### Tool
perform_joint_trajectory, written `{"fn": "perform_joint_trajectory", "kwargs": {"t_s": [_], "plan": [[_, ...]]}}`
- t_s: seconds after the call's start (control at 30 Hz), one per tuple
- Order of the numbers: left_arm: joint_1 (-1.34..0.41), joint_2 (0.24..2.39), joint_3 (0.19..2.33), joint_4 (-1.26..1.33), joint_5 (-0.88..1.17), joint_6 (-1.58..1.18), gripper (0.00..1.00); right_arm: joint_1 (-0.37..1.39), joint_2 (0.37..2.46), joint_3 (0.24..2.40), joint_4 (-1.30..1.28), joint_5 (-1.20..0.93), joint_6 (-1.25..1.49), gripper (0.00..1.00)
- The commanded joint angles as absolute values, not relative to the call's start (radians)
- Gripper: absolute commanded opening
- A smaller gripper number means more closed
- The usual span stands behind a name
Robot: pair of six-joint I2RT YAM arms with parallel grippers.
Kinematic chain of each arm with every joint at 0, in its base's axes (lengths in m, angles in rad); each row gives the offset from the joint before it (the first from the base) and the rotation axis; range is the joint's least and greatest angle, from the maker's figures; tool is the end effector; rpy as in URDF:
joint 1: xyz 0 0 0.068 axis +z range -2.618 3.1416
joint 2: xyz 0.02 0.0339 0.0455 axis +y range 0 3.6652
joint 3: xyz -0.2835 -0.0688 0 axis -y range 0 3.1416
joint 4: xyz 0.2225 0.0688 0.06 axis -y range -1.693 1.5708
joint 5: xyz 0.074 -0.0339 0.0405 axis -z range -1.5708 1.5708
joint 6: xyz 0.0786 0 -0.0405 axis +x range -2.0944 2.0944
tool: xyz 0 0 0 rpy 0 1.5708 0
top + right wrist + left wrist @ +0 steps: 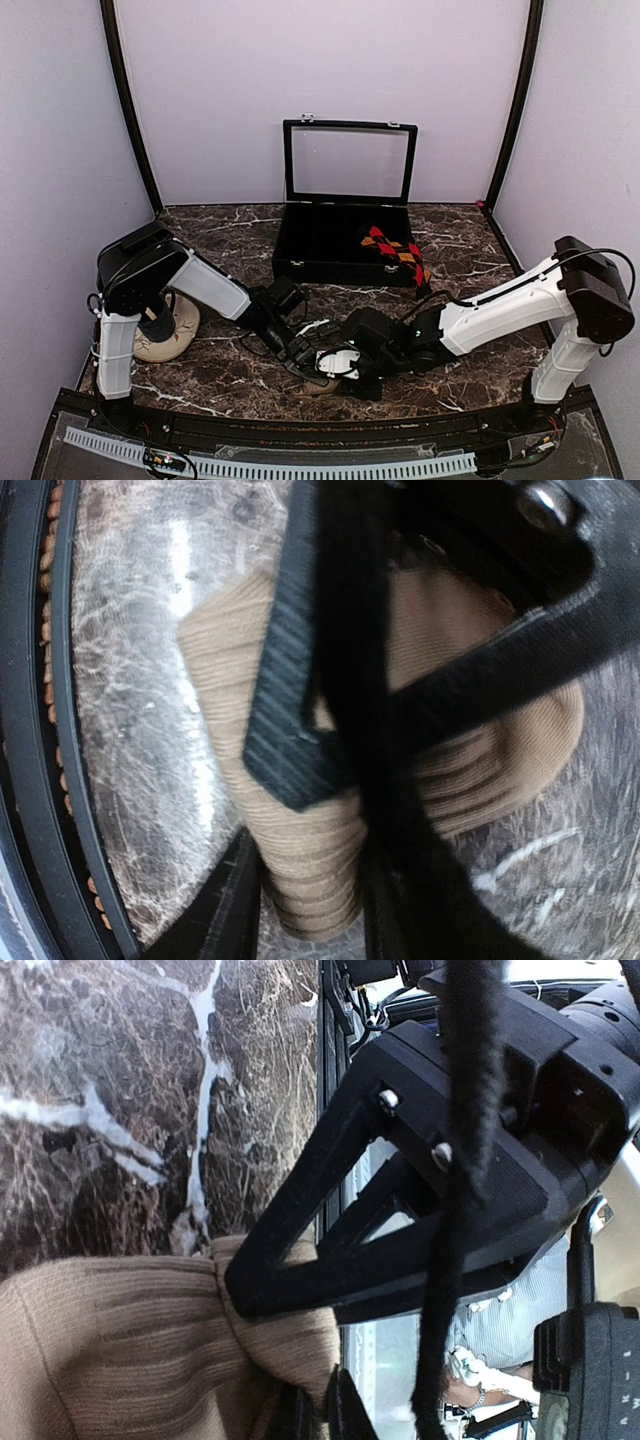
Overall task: Roll the socks
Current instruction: Roll the sock at the center of the board.
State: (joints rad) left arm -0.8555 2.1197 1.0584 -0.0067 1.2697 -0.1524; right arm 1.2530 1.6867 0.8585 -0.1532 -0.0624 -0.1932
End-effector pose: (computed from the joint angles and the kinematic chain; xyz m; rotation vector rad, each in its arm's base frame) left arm 0.1897 -0.3329 0.1051 -1.2019 -2.0118 1.7708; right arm 0.0991 0.3171 0.1450 -1.7549 1.9508 0.4732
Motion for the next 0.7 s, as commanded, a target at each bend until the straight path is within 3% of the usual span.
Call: {"fn": "perform_joint_trajectory", "kwargs": {"t_s": [0.0, 0.23, 0.67], "plan": [[-0.859, 2.142, 1.020, -0.085, 1.250, -0.109, 0.00, 1.259, 1.702, 0.888, -0.115, -0.087, -0.202, 0.27], [-0.858, 2.129, 1.042, -0.206, 1.186, -0.041, 0.03, 1.257, 1.715, 0.892, -0.126, -0.095, -0.197, 0.00], [-0.830, 1.979, 1.034, -0.307, 1.039, -0.050, 0.12, 1.257, 1.719, 0.889, -0.133, -0.091, -0.187, 0.00]]}}
